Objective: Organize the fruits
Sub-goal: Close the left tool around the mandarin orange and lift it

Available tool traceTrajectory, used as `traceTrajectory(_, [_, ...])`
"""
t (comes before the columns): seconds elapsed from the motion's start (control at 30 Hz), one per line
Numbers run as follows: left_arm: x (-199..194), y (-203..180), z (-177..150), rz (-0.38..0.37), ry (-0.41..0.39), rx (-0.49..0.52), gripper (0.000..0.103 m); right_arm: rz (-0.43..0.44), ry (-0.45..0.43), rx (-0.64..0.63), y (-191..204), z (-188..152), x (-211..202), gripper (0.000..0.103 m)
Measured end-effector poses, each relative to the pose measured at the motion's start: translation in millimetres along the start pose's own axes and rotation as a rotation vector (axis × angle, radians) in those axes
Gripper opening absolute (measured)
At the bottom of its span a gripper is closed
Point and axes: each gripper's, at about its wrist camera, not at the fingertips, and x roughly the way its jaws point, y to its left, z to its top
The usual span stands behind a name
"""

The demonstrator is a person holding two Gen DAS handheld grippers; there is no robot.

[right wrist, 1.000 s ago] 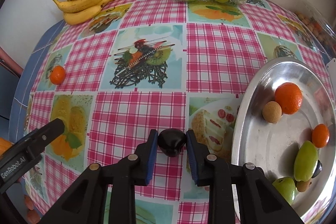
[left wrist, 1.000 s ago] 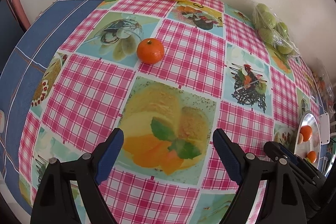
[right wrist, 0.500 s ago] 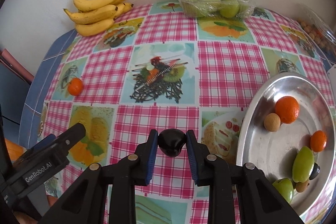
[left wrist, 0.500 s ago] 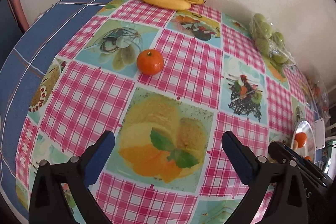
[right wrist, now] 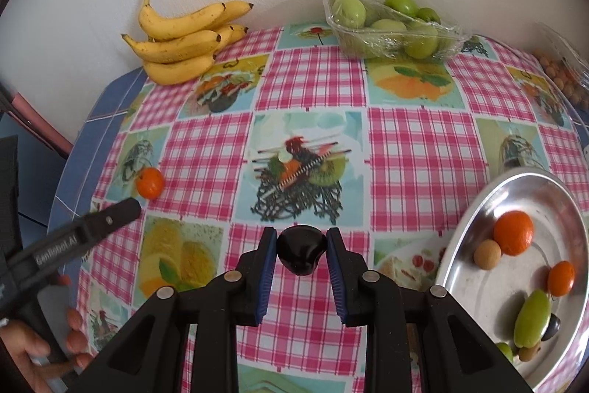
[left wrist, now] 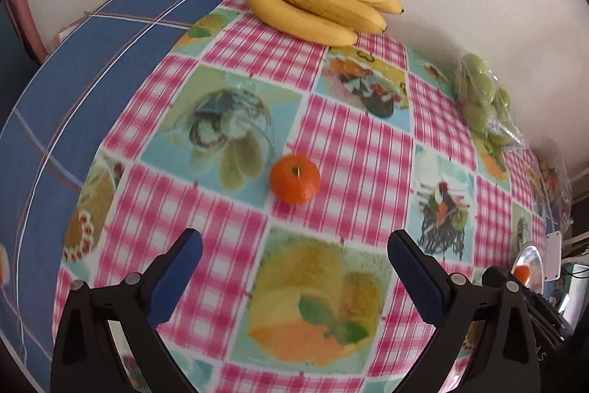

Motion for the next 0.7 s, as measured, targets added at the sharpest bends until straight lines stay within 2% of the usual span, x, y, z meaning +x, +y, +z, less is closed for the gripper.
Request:
traceTrajectory(0.1, [5.6,3.5,14.1,0.011,0.023,0.017,0.082,0.004,0.004,0.005,-0.4,4.8,5.5,0.029])
traceTrajectory(0.23, [12.7,-2.2,26.2,0.003,0.037,0.054,0.079,0.001,0.014,0.012,-2.1,9.6,15.1,0.029])
traceTrajectory(0.33, [22.1,-7.7,32.9,-0.007,0.057,0.076,0.067,0.004,0.015,0.016,-2.6,13.7,19.8,0.029])
traceTrajectory(0.6, [41.9,-14.0,41.5,0.027,0.095,0.088,0.062,0.010,-0.007,0.019,-3.6,23.3,17.3,0.029])
traceTrajectory(0.7, [49.1,-14.0,41.7,0.032,0.112,0.070,0.050,0.011,-0.010,0.024,-4.6,24.4,16.2,0.029])
